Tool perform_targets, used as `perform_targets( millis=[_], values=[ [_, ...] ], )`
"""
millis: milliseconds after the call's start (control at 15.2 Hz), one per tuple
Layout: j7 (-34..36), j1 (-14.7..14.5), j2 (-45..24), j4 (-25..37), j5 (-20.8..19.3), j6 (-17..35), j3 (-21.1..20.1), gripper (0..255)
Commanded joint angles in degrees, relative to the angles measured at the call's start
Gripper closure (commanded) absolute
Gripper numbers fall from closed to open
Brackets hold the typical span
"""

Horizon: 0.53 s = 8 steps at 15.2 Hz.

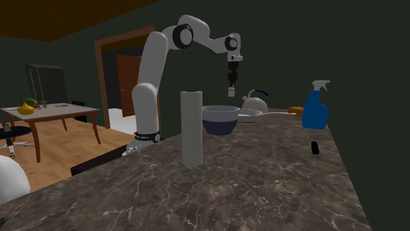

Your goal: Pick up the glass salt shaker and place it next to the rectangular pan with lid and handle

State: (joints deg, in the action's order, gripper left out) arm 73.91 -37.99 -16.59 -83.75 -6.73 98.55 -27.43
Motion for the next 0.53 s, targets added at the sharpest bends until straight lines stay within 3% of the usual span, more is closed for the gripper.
perform_targets(
  millis=[0,462],
  values=[
    [0.1,0.0,-0.2,-1.2,-0.1,1.4,0.1,255],
    [0.2,0.4,-0.3,-6.5,-0.2,6.7,0.2,255]
  ],
)
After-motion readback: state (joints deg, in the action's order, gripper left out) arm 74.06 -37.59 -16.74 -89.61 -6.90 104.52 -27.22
